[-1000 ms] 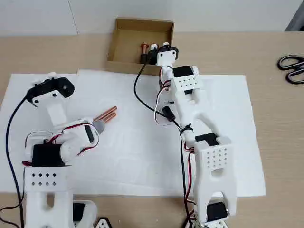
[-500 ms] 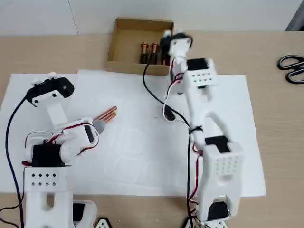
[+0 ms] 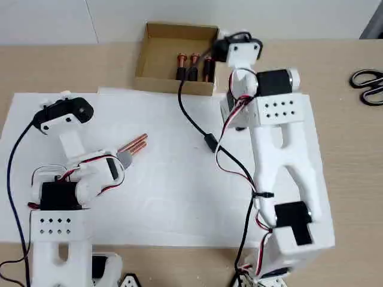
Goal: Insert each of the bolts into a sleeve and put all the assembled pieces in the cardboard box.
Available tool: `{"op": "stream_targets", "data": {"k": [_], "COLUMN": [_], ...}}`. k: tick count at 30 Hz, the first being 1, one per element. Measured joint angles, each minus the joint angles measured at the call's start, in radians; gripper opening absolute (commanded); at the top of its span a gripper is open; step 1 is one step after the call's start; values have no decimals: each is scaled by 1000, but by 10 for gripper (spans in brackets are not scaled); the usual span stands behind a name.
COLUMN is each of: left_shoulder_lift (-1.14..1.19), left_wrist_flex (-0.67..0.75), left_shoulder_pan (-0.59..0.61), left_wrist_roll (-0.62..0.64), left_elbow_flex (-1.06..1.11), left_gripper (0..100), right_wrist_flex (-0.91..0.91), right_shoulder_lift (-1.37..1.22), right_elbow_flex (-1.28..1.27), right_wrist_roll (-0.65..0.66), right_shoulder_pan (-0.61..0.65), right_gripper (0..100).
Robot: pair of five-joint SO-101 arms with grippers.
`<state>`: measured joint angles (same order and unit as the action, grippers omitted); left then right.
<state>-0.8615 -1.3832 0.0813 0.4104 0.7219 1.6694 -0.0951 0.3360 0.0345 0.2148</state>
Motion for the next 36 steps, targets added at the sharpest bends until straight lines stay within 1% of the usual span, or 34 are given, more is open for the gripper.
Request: {"op": "stream_targets", "data": {"k": [5,8,13,18,23,25,34,36], "left_shoulder_lift": [0,0,0,0,0,0,0,0], "left_wrist_flex": [0,0,0,0,0,0,0,0], "left_shoulder_pan": [0,0,0,0,0,0,0,0], "left_wrist_roll": [0,0,0,0,0,0,0,0], "left_elbow_flex": [0,0,0,0,0,0,0,0], "left_gripper": [232,232,232,232,232,232,232,232], "right_wrist_flex": [-8,-89,-247,-304,-304,-304,-304,-304], "right_shoulder_lift": [35,15,-107,-219,-244,-247,-249,-249], "right_elbow_flex": [-167,-282,-428,-434,-430,-430,-431,-431], "right_wrist_roll": [-8,-11,-11,-11,-11,-11,-15,-15], "right_shoulder_pan": [3,2,2,0,2,6,11,11], "right_gripper": [4,4,7,19,138,162,158,141]}}
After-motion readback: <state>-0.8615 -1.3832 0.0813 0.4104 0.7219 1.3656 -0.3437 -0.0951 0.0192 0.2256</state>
